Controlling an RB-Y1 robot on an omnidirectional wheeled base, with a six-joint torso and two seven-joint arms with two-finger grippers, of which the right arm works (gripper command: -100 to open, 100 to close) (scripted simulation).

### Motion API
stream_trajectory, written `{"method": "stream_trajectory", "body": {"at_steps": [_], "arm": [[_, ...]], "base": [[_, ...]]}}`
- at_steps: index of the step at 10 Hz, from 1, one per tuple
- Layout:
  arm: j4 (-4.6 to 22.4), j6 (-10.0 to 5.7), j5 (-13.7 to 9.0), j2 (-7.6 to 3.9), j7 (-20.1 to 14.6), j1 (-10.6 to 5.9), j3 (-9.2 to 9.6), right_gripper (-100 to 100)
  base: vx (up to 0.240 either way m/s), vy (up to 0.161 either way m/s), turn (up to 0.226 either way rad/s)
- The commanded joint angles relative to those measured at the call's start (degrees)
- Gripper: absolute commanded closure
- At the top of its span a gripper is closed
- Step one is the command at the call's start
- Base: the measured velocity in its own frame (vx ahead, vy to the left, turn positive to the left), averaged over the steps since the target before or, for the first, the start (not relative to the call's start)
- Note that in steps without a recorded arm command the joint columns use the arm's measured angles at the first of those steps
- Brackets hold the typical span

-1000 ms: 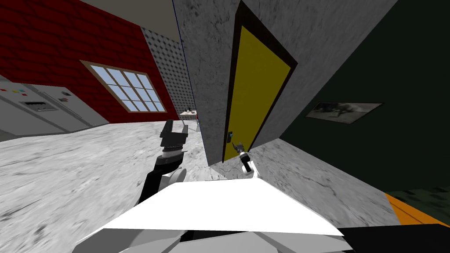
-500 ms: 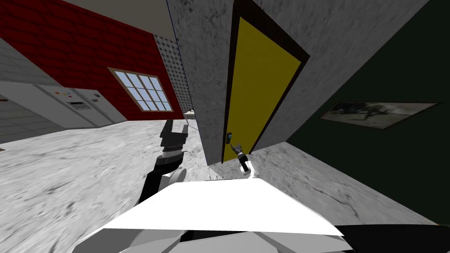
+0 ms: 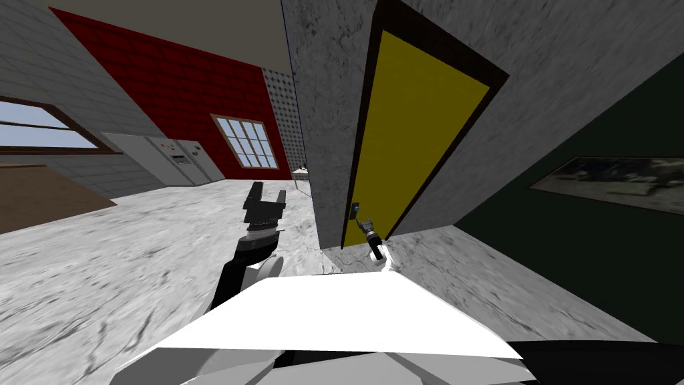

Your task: Pull the door open

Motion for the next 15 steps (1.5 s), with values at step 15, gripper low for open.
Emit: {"method": "stream_trajectory", "body": {"at_steps": [15], "arm": [[7.7, 1.75, -6.8, -0.28, 7.8, -6.89, -18.07, -100]], "base": [[0.020, -0.016, 0.210]]}}
